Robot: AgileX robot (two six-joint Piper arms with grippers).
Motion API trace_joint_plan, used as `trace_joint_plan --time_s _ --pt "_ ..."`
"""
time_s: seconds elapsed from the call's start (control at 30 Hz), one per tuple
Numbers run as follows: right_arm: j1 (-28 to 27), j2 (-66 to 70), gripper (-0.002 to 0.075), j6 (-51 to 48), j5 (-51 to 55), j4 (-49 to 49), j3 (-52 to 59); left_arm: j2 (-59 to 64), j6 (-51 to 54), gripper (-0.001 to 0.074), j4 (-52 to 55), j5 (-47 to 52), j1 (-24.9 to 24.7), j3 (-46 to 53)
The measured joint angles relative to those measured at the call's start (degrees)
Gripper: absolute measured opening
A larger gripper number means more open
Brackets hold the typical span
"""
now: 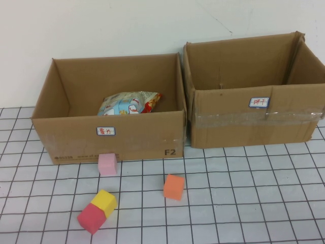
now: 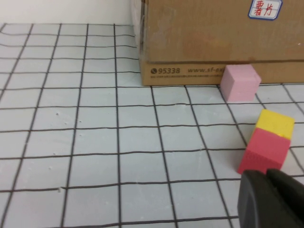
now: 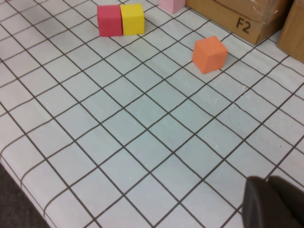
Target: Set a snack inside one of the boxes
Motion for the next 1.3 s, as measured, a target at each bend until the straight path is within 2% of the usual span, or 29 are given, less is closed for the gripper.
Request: trace_joint_plan --time_s 0.6,0.77,0.87,1.0,1.03,1.13,1.3 --pt "0.00 -0.25 0.0001 0.00 0.00 -0.04 0.00 0.00 -0.14 -0.0001 -2.33 0.00 0.00 0.00" --pt "-0.09 -5.94 0.0001 -2.32 -0.91 -3.02 0.00 0.00 -0.14 -0.0001 -2.33 0.00 0.00 0.00" --pt "-1.21 -11.82 0.0001 -5.39 -4.42 -4.44 1.19 0.00 -0.14 -0.0001 -2.33 0.00 0.00 0.00" --pt "-4.80 -18.96 0.0001 -6.67 -14.53 -4.39 5.56 0.00 -0.14 -0.0001 -2.33 0.00 0.00 0.00" --pt "-6.46 -20.95 0.0001 -6.67 -19.53 -3.17 8.51 0.00 -0.14 -0.0001 -2.33 0.00 0.00 0.00" --pt "-8.15 -21.49 0.0001 -6.75 -25.95 0.18 12.26 0.00 -0.14 -0.0001 -2.41 0.00 0.00 0.00" --pt "-8.63 -21.49 0.0001 -6.90 -29.00 2.49 15.88 0.00 -0.14 -0.0001 -2.41 0.00 0.00 0.00"
